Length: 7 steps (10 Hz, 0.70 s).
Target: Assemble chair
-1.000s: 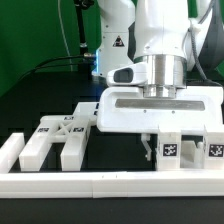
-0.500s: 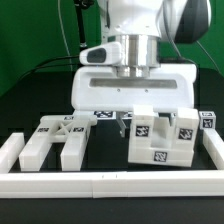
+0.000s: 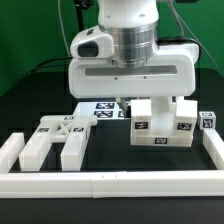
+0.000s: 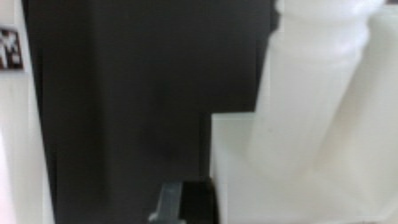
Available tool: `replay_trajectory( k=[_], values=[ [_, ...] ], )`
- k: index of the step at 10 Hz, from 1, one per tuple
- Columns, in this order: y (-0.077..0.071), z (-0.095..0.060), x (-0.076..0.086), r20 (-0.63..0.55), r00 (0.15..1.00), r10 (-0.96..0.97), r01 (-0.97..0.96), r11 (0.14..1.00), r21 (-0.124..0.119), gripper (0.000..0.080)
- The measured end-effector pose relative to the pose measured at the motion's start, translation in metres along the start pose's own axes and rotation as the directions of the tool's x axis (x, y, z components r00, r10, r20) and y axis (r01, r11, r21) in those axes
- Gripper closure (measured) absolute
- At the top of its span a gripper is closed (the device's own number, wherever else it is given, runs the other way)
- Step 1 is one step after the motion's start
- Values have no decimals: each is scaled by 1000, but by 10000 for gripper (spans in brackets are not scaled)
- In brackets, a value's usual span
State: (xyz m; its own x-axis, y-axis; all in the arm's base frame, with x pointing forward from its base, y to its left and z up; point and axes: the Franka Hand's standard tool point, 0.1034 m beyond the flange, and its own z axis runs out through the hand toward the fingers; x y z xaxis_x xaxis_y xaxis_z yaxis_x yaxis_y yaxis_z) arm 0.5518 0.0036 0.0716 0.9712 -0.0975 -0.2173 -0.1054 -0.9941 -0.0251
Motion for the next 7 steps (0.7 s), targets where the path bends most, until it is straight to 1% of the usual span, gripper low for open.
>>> replay_trajectory(
  k=[1, 2, 3, 4, 5, 6, 7],
  values=[
    [3, 5, -5, 128, 992, 1, -2, 1000, 7, 765],
    [11, 1, -11, 248, 969, -22, 16, 1000, 26, 765],
    [23, -4, -19, 370, 928, -33, 15, 999, 51, 765],
    [31, -3, -17, 438, 898, -36, 10, 998, 62, 765],
    [34, -1, -22, 522, 852, -34, 0, 998, 64, 765],
    [34, 3, -21, 570, 821, -34, -2, 998, 62, 765],
    [35, 5, -19, 584, 811, -34, -1, 998, 60, 765]
  ],
)
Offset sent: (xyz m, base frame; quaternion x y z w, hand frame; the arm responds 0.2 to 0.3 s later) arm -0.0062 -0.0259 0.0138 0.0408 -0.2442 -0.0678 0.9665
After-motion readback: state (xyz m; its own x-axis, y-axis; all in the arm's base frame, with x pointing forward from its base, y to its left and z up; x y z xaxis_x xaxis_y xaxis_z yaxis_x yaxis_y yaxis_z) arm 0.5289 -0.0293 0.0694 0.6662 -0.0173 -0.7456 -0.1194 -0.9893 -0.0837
